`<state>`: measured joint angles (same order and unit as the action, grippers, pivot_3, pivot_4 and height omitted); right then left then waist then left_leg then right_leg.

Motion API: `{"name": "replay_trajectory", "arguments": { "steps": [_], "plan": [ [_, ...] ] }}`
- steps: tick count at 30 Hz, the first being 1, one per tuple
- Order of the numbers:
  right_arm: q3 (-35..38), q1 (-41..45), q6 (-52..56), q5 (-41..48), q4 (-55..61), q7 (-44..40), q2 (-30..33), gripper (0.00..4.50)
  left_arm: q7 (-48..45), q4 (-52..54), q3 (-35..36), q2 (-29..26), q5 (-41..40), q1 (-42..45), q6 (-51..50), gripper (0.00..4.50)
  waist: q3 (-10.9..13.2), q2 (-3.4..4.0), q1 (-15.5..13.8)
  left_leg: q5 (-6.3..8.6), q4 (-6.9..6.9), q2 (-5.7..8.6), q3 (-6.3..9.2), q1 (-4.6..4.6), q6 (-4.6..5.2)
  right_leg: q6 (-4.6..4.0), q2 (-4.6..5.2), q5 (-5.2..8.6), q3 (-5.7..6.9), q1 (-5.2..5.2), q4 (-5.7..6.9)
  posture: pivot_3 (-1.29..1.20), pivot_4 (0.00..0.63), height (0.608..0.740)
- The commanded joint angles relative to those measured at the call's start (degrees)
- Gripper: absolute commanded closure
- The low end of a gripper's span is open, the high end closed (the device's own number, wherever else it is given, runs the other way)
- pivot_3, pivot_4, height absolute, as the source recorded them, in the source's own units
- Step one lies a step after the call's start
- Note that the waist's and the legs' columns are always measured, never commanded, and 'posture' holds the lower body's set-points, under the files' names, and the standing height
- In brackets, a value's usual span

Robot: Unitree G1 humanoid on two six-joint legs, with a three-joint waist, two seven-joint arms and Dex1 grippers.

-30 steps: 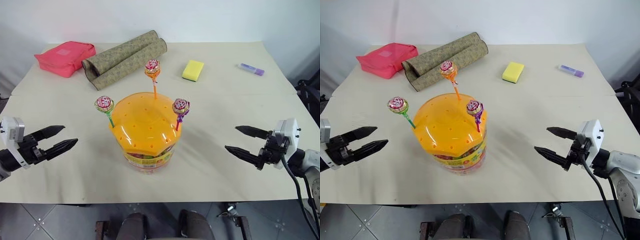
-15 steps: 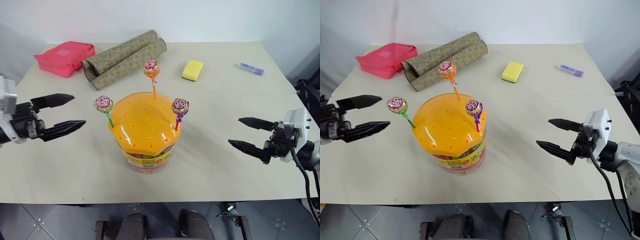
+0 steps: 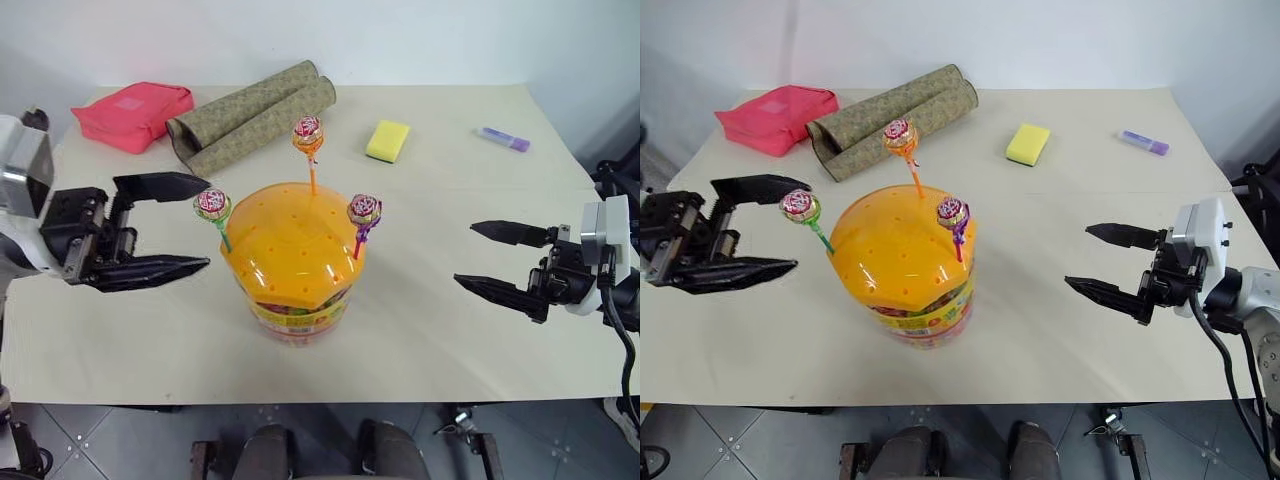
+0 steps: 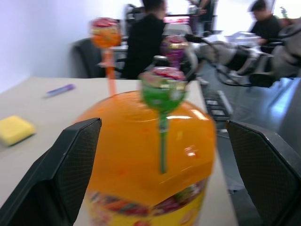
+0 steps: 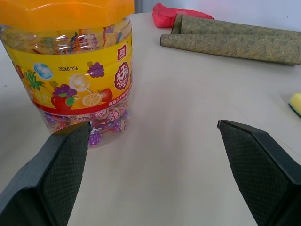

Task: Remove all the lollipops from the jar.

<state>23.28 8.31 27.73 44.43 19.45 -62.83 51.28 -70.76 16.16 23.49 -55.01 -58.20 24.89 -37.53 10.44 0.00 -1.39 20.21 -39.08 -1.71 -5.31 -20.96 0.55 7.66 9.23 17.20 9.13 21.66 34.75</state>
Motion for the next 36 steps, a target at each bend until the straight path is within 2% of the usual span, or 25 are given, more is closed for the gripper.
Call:
{"name": "replay_trajectory", "arguments": {
  "steps": [1,2,5,8,12,18,23,28,31,36],
  "plan": [
    [1.0,1.0,-0.6,0.7,1.0,0.2,0.2,0.03,0.0,1.4,-1.4,0.6,-0.6,1.9,0.5,0.00,0.0,0.00,0.0,0.00,-0.01,0.00,0.01,-0.01,0.00,0.00,0.00,0.00,0.00,0.01,0.02,0.00,0.150,0.740],
    [1.0,1.0,-0.8,0.6,1.0,0.2,0.1,0.03,-0.6,1.1,-2.1,1.2,-0.3,2.5,1.2,0.00,0.0,0.00,0.0,0.00,-0.02,0.00,0.01,-0.01,0.00,0.00,0.00,0.00,0.00,0.01,0.03,0.00,0.150,0.740],
    [1.4,0.8,-1.2,0.8,1.3,0.4,-0.2,0.00,-0.7,-0.3,-2.9,3.3,-1.0,4.3,1.6,0.55,0.0,0.00,0.0,0.00,-0.03,0.01,0.01,-0.01,0.00,0.00,0.00,0.00,-0.01,0.01,0.05,0.00,0.150,0.740],
    [2.2,0.1,-1.0,1.4,2.1,0.8,-0.5,0.00,-2.3,-1.7,-4.3,3.6,1.4,4.3,2.7,1.40,0.0,0.00,0.0,0.00,-0.04,0.00,0.01,-0.01,0.00,0.00,0.00,0.00,0.00,0.02,0.05,0.00,0.150,0.740],
    [3.7,-1.2,-0.8,2.5,3.7,1.0,-0.4,0.00,-3.0,-3.2,-4.9,4.2,1.5,6.1,3.1,2.78,0.0,-0.01,0.0,0.00,-0.04,0.00,0.01,-0.06,0.00,0.00,0.00,0.00,0.01,0.05,0.05,0.00,0.150,0.740],
    [5.3,-1.7,-0.6,3.3,4.3,1.1,0.3,0.00,-2.0,-5.5,-5.5,4.7,2.3,10.5,3.1,4.46,0.0,-0.08,-0.1,0.00,-0.09,0.01,0.04,-0.10,0.00,0.00,0.00,0.00,0.03,0.06,0.06,0.00,0.150,0.740],
    [5.7,-1.2,-0.9,3.1,3.7,1.4,0.3,0.00,2.7,-6.2,-5.3,6.4,0.2,17.9,1.0,4.46,0.1,-0.12,-0.2,0.00,-0.13,0.01,0.07,-0.14,0.00,0.02,0.00,-0.01,0.05,0.06,0.08,0.00,0.150,0.740],
    [6.3,-0.7,-0.9,3.1,3.2,1.7,0.5,0.00,10.4,-9.0,-4.6,6.6,2.2,25.7,0.6,4.46,0.1,-0.13,-0.1,0.00,-0.14,0.01,0.07,-0.13,0.00,0.02,0.00,-0.01,0.04,0.06,0.11,0.00,0.150,0.740],
    [6.6,-0.6,-0.6,3.4,3.3,1.6,0.6,0.00,14.2,-11.1,-5.6,3.6,6.0,26.7,-1.3,4.46,0.1,-0.13,0.0,0.00,-0.13,0.02,0.07,-0.12,0.01,0.02,0.00,-0.01,0.04,0.06,0.10,0.00,0.150,0.740],
    [7.1,-1.0,-0.2,3.7,3.5,1.4,0.7,0.00,22.4,-15.7,-10.3,-5.0,15.9,22.9,-10.5,4.46,0.1,-0.12,0.1,0.00,-0.09,0.01,0.01,-0.11,0.00,0.02,-0.04,-0.01,-0.03,0.15,0.12,0.00,0.150,0.740]
  ]
}}
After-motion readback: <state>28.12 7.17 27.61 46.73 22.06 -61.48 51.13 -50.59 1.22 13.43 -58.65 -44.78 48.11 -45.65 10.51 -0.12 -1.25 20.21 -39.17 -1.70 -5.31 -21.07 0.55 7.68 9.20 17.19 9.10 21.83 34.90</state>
